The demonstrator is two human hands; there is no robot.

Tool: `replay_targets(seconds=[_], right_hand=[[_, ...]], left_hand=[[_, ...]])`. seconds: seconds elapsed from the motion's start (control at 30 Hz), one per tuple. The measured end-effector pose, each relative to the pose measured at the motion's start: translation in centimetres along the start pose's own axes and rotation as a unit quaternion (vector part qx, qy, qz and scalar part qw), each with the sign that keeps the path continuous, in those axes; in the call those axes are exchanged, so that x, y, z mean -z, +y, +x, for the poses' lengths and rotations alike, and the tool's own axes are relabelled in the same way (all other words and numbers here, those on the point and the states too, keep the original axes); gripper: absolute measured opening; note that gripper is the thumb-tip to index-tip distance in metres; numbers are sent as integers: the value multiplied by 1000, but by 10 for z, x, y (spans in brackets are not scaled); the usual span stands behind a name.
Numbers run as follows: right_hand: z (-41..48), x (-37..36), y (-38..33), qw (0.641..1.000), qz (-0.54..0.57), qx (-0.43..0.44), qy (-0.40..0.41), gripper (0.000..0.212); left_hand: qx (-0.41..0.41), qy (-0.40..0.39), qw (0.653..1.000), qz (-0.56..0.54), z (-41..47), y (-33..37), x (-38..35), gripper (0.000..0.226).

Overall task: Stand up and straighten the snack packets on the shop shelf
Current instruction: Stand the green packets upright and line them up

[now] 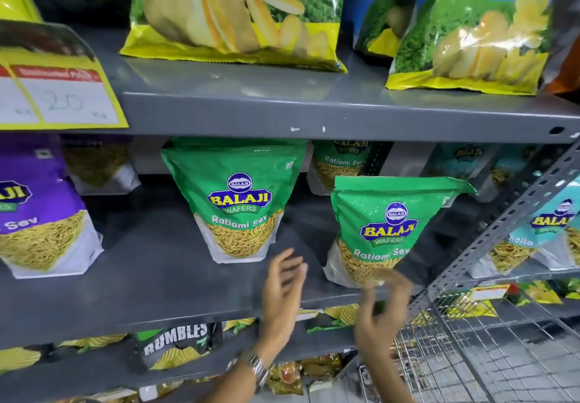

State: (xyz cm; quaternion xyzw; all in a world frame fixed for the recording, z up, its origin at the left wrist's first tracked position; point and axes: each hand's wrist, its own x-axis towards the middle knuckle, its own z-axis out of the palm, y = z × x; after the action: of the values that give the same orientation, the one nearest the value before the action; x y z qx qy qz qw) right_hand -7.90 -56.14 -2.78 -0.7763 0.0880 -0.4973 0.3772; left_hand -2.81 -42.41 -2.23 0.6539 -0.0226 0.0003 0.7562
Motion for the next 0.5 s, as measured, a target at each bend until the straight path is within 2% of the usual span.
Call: replay_targets(seconds=[0.07, 0.1, 0.13, 0.2, 0.27, 0.3, 0.4, 0.43, 0.5], right_hand=[[-32, -21, -18, 982, 17, 64, -178, 20], [-39, -33, -26, 970, 25, 69, -233, 21], [-40, -47, -33, 966, 45, 43, -251, 22], [-24, -76, -47, 961, 130, -108, -219, 29], [3, -102, -56, 924, 233, -261, -156, 42], [17, -114, -54, 907, 255, -302, -145, 46], [45, -138, -45, 877, 260, -334, -230, 51], [49, -143, -42, 864, 266, -337, -264, 45], [50, -147, -41, 853, 249, -318, -329, 26]], left_hand=[[-42, 147, 985, -77, -7, -8, 27, 35], [-61, 211, 970, -104, -3, -6, 40, 40], [-70, 258, 956, -119, 4, -2, 53, 44], [-62, 296, 946, -114, 27, 3, 78, 49], [-50, 258, 964, -51, 52, 8, 102, 54], [-52, 207, 977, -2, 62, 10, 111, 53], [-57, 25, 996, 68, 78, 17, 125, 39], [-47, -7, 997, 68, 80, 19, 127, 35], [-33, -23, 997, 69, 81, 18, 131, 38]])
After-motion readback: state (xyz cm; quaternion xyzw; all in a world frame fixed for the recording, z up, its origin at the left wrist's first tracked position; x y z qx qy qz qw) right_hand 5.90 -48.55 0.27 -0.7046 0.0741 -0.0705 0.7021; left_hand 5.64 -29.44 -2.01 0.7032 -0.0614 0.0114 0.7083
